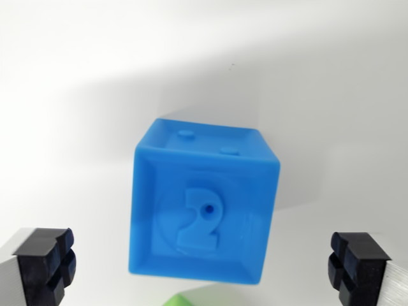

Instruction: Stack cube

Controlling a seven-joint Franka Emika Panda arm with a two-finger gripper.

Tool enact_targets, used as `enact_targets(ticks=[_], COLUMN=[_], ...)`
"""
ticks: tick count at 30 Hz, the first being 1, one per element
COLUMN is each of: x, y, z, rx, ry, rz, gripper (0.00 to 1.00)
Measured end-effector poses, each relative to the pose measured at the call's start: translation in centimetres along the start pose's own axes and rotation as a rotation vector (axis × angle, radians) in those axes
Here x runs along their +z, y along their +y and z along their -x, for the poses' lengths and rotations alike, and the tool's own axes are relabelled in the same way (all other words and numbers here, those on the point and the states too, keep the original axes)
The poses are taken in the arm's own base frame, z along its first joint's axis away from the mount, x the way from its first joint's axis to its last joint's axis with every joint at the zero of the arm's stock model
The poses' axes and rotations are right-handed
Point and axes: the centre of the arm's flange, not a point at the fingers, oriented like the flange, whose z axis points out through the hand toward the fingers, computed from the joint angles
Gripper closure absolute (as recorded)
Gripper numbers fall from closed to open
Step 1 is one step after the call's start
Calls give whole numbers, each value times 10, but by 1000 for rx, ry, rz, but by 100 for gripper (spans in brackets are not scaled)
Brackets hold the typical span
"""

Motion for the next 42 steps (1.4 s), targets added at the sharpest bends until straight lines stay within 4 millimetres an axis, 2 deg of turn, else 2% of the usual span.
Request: enact_targets(ticks=[12,24,25,42], x=[36,51,51,51], y=[0,-1,-1,-1], z=[0,0,0,0], rx=[-1,0,0,0], ry=[1,1,1,1], rz=[-1,-2,-2,-3], gripper=[0,0,100,100])
